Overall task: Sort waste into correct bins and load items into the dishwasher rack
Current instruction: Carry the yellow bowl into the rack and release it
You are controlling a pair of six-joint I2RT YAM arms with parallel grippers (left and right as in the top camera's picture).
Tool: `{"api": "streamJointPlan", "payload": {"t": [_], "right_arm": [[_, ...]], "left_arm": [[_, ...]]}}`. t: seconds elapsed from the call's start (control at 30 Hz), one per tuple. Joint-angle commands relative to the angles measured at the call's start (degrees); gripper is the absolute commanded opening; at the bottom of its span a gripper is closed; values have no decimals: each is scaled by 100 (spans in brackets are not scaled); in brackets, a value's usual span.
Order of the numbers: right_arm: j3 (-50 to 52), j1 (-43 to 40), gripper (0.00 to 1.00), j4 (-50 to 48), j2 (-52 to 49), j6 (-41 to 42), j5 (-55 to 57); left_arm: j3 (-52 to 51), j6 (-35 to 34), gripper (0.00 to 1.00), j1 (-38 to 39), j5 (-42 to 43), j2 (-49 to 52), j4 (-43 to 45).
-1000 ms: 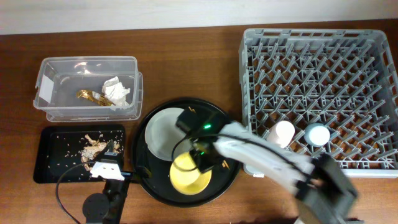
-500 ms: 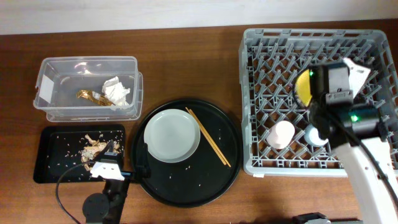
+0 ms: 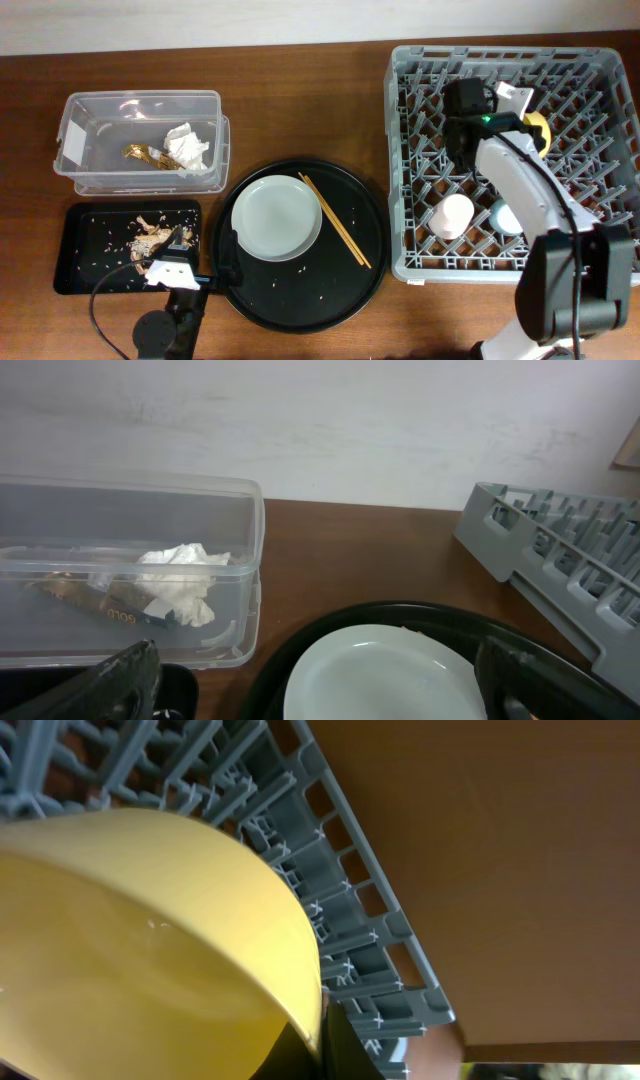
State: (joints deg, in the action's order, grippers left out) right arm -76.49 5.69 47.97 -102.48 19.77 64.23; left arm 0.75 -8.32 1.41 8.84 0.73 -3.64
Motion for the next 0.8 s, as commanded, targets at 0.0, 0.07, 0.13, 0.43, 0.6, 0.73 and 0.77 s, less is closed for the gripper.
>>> {"api": "streamJointPlan", "payload": {"t": [0.0, 0.07, 0.13, 0.43, 0.6, 0.73, 0.77], "right_arm": [[-33, 400, 4, 116, -55, -4, 310], [-33, 710, 4, 289, -55, -4, 232], [-33, 942, 5, 498, -55, 4, 15], [-302, 1445, 56, 1714, 232, 374, -623], [-1244, 1797, 61, 2306, 802, 354, -3458], [-1434, 2188, 60, 2385, 997, 57, -6339], [-1338, 2332, 60, 2350, 973, 61, -6769]], "left_arm": [[-24, 94, 99, -46, 81, -39, -9], [-24, 94, 99, -46, 81, -39, -9], [-24, 94, 99, -46, 81, -39, -9], [-24, 94, 99, -46, 81, -39, -9], [-24, 92, 99, -46, 81, -39, -9], [-24, 94, 99, -46, 81, -39, -9], [-24, 94, 99, -46, 81, -39, -9]]}}
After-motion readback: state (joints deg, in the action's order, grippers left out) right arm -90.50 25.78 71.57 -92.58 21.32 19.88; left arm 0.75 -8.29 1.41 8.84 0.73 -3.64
